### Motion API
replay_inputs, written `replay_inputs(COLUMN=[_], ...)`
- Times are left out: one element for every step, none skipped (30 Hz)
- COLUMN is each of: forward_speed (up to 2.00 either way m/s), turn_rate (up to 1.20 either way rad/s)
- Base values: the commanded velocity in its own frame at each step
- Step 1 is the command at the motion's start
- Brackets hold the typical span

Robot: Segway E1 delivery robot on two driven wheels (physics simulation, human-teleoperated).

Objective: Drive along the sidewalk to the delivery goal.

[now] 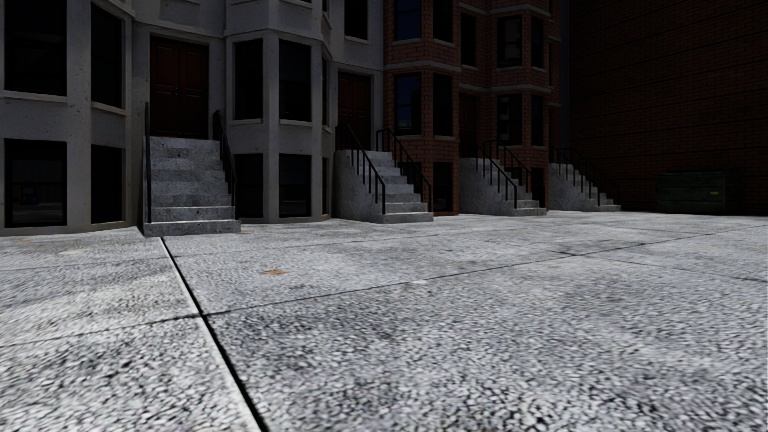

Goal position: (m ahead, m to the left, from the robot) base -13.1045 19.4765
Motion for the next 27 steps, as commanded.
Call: replay_inputs(forward_speed=[0.0, 0.0, 0.0, 0.1, 0.38, 0.38, 0.65, 0.91, 1.09, 1.16, 1.16, 1.19, 1.19, 1.19, 1.19, 1.19, 1.19, 1.19, 1.19, 1.19, 1.19, 1.19, 1.19, 1.19, 1.2, 1.21, 1.22], turn_rate=[0.0, 0.0, 0.0, 0.05, 0.14, 0.14, 0.26, 0.34, 0.41, 0.45, 0.45, 0.45, 0.46, 0.46, 0.46, 0.46, 0.46, 0.48, 0.48, 0.49, 0.5, 0.5, 0.5, 0.5, 0.51, 0.58, 0.65])
